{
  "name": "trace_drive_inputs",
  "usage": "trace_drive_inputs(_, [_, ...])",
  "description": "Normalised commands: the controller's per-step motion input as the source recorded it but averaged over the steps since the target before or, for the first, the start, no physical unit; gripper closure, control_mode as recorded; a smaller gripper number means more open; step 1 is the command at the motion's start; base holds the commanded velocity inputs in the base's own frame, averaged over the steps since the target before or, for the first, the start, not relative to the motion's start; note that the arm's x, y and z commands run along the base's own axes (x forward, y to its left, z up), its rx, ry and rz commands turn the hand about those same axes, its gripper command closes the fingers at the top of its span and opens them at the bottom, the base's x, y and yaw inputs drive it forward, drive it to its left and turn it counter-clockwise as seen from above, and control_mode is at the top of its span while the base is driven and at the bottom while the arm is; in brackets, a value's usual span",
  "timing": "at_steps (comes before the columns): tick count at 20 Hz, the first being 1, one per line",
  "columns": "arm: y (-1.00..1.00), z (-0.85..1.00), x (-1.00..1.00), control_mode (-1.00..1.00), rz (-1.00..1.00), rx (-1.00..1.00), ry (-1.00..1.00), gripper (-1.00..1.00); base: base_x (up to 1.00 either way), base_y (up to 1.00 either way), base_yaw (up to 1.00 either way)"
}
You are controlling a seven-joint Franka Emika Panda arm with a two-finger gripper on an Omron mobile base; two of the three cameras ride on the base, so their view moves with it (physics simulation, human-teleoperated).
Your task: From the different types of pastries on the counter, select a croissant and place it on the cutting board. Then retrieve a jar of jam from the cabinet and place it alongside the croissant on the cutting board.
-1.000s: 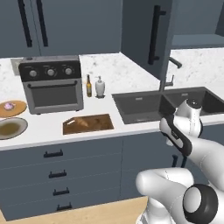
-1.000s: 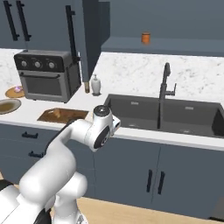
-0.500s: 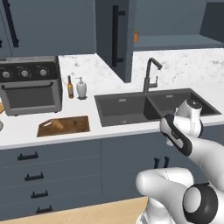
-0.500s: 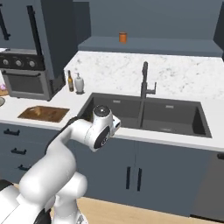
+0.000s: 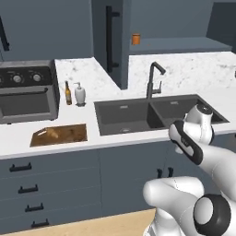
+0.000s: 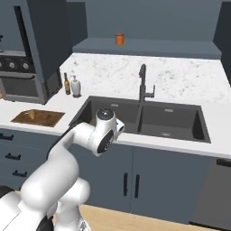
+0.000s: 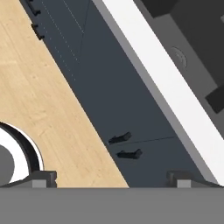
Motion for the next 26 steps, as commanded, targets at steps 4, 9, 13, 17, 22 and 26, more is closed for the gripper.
trace_drive_inputs(4, [0.00, 0.00, 0.00, 1.00, 0.00, 0.00, 0.00, -1.00, 0.57, 0.14, 0.00])
trace_drive_inputs(9, [0.00, 0.00, 0.00, 1.00, 0.00, 0.00, 0.00, -1.00, 0.70, 0.00, 0.00])
trace_drive_inputs(13, [0.00, 0.00, 0.00, 1.00, 0.00, 0.00, 0.00, -1.00, 0.56, 0.00, 0.00])
trace_drive_inputs(17, [0.00, 0.00, 0.00, 1.00, 0.00, 0.00, 0.00, -1.00, 0.29, -0.36, 0.05])
trace_drive_inputs(22, [0.00, 0.00, 0.00, 1.00, 0.00, 0.00, 0.00, -1.00, 0.26, -0.45, 0.07])
trace_drive_inputs(26, [0.00, 0.00, 0.00, 1.00, 0.00, 0.00, 0.00, -1.00, 0.34, -0.09, 0.01])
